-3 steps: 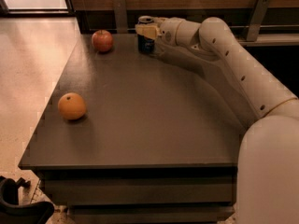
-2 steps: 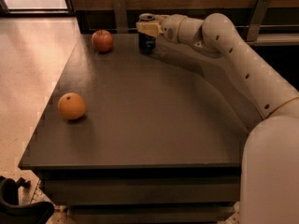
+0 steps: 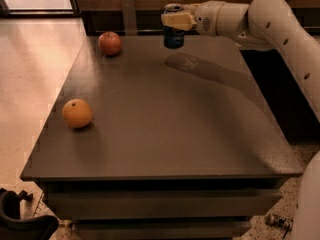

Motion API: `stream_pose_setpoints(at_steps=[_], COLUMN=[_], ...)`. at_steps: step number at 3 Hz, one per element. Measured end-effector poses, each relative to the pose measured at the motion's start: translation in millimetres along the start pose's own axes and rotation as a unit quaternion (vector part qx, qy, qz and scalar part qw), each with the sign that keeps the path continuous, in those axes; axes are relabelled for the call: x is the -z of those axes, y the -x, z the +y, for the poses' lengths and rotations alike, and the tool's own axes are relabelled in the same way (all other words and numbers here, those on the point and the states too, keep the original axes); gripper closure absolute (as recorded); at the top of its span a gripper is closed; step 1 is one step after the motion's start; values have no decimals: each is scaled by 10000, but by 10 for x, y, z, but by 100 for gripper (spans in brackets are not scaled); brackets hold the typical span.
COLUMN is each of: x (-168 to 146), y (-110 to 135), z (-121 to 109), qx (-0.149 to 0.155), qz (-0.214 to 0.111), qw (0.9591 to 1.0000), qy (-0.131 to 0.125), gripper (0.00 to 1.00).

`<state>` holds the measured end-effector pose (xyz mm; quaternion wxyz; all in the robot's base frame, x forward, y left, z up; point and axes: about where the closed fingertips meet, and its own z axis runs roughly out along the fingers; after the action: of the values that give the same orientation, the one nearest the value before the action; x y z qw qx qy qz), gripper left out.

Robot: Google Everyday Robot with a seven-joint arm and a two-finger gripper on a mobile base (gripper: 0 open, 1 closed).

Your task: Move pepsi can near orange

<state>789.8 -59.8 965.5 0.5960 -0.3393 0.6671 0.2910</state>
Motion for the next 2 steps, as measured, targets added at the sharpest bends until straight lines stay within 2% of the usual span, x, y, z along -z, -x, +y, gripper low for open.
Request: stream_pose_setpoints(at_steps=[1,2], x=[396,630], y=[173,250], z=[379,771], qx=[-21,-74], qz=[6,-138], qw=[9997,9991], qy=[235,402], gripper=[100,100])
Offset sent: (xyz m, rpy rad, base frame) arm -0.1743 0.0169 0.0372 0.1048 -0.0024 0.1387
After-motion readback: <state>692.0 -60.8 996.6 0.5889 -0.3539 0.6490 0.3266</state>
